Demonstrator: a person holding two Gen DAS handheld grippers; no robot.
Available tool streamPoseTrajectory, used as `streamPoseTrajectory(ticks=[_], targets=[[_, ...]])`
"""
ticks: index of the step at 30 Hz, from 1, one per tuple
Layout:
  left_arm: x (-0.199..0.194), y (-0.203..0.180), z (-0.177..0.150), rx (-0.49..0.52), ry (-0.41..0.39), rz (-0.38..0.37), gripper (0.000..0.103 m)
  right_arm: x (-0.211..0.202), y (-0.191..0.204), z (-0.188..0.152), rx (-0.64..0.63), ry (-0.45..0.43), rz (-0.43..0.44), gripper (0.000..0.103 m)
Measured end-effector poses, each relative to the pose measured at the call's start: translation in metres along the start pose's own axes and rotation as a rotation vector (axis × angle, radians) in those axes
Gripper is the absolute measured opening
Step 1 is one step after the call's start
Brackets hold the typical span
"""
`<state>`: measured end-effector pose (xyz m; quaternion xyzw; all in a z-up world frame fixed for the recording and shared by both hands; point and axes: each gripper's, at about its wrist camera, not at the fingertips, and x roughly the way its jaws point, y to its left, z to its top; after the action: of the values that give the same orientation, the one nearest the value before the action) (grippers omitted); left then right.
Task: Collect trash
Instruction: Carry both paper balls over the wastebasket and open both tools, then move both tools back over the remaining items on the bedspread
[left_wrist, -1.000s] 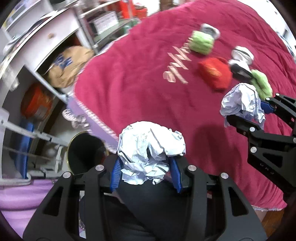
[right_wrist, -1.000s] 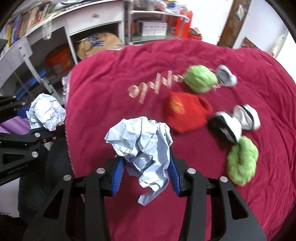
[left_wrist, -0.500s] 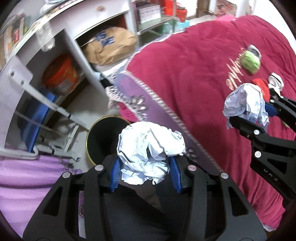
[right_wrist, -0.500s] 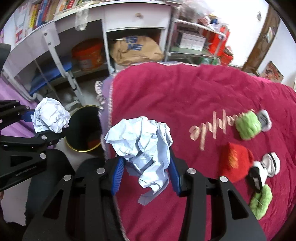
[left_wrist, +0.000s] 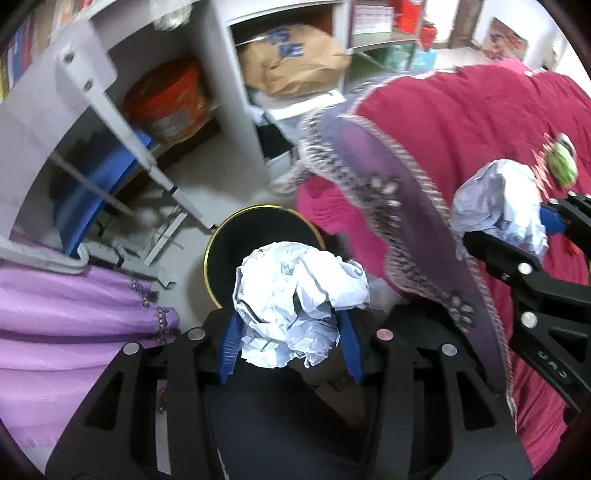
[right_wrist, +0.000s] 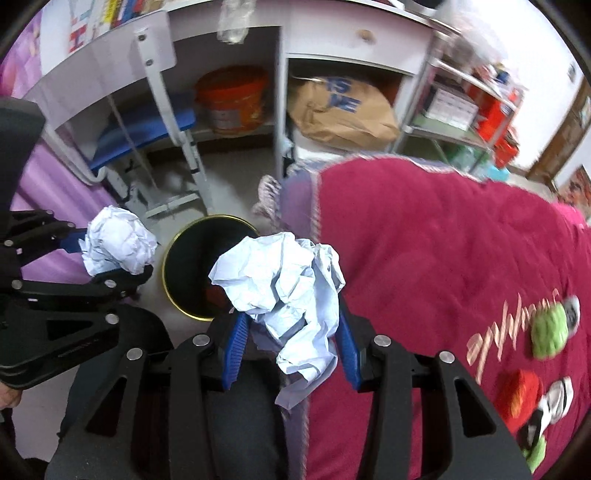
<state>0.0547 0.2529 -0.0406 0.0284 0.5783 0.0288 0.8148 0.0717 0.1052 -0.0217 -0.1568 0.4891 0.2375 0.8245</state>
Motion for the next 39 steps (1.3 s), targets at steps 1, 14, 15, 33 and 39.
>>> streamPoseTrajectory(ticks=[1,14,15,33,39], targets=[[0.006,0.007,0.002,-0.017,0.008,0.001,0.045,0.002,0.002,0.003,-0.006,-0.001,0.005,0.041],[0.071,0.045,0.026,-0.093,0.086,0.029,0.068,0.056,0.028,0.058,-0.096,0.007,0.065,0.041],[0.073,0.046,0.027,-0.089,0.084,0.042,0.070,0.060,0.030,0.061,-0.102,0.010,0.065,0.041],[0.073,0.090,0.006,-0.154,0.120,0.113,0.078,0.107,0.071,0.088,-0.221,0.073,0.118,0.053],[0.069,0.094,0.002,-0.161,0.123,0.117,0.079,0.116,0.082,0.088,-0.245,0.081,0.100,0.071]])
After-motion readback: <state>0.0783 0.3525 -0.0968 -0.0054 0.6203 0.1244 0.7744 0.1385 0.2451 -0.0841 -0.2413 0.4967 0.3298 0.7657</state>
